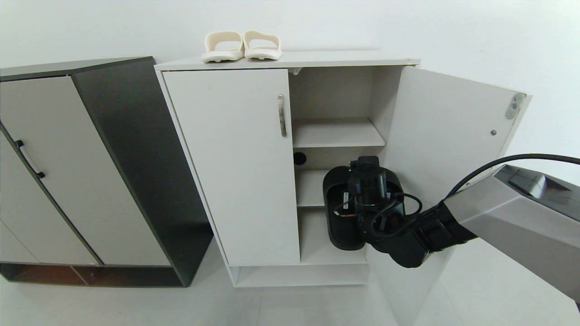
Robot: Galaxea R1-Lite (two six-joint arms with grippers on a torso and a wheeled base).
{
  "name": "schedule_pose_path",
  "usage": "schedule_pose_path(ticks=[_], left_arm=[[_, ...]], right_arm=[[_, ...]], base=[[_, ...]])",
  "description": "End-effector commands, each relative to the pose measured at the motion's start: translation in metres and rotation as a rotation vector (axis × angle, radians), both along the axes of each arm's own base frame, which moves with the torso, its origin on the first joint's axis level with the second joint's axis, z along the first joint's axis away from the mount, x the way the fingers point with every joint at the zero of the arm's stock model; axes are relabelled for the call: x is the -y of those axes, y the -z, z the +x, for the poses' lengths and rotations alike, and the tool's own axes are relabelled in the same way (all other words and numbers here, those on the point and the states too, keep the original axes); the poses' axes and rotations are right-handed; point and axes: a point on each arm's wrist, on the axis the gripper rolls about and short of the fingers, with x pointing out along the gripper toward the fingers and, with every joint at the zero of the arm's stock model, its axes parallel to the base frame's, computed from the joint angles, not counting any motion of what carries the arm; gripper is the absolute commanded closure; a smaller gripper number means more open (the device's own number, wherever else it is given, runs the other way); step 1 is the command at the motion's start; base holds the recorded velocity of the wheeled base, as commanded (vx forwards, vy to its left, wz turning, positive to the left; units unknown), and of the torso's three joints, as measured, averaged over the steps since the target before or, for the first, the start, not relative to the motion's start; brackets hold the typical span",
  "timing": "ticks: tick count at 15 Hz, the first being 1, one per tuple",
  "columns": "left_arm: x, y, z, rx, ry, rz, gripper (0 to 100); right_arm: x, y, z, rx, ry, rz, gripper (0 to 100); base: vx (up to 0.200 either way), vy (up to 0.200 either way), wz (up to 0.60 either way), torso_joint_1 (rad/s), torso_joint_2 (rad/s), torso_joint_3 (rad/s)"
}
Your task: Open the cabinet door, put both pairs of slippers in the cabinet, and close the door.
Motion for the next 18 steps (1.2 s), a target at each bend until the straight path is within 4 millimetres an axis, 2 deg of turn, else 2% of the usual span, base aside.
schedule_pose_path(ticks=[1, 3, 5, 8, 11, 14, 18], left_arm=[[0.0, 0.0, 0.0, -0.001, 0.0, -0.001, 100], [0.0, 0.0, 0.0, -0.003, 0.0, -0.001, 100], [0.0, 0.0, 0.0, -0.003, -0.002, -0.001, 100], [0.0, 0.0, 0.0, -0.001, -0.002, 0.001, 100], [0.0, 0.0, 0.0, -0.001, -0.002, 0.002, 100], [0.0, 0.0, 0.0, -0.001, -0.003, 0.002, 100], [0.0, 0.0, 0.0, -0.001, -0.003, 0.002, 100]], right_arm=[[0.001, -0.001, -0.002, 0.0, -0.001, 0.0, 100], [-0.001, 0.0, -0.005, -0.005, -0.02, 0.003, 100], [-0.01, 0.007, -0.017, -0.022, -0.093, 0.002, 100], [-0.032, 0.029, -0.028, -0.039, -0.15, -0.009, 100], [-0.038, 0.049, -0.023, -0.048, -0.153, -0.014, 100], [-0.04, 0.055, -0.022, -0.054, -0.153, -0.019, 100], [-0.04, 0.06, -0.018, -0.056, -0.148, -0.019, 100]], base=[[0.0, 0.0, 0.0, 0.0, 0.0, 0.0], [0.0, 0.0, 0.0, 0.0, 0.0, 0.0], [0.0, 0.0, 0.0, 0.0, 0.0, 0.0], [0.0, 0.0, 0.0, 0.0, 0.0, 0.0], [0.0, 0.0, 0.0, 0.0, 0.0, 0.0], [0.0, 0.0, 0.0, 0.0, 0.0, 0.0], [0.0, 0.0, 0.0, 0.001, 0.0, -0.171]])
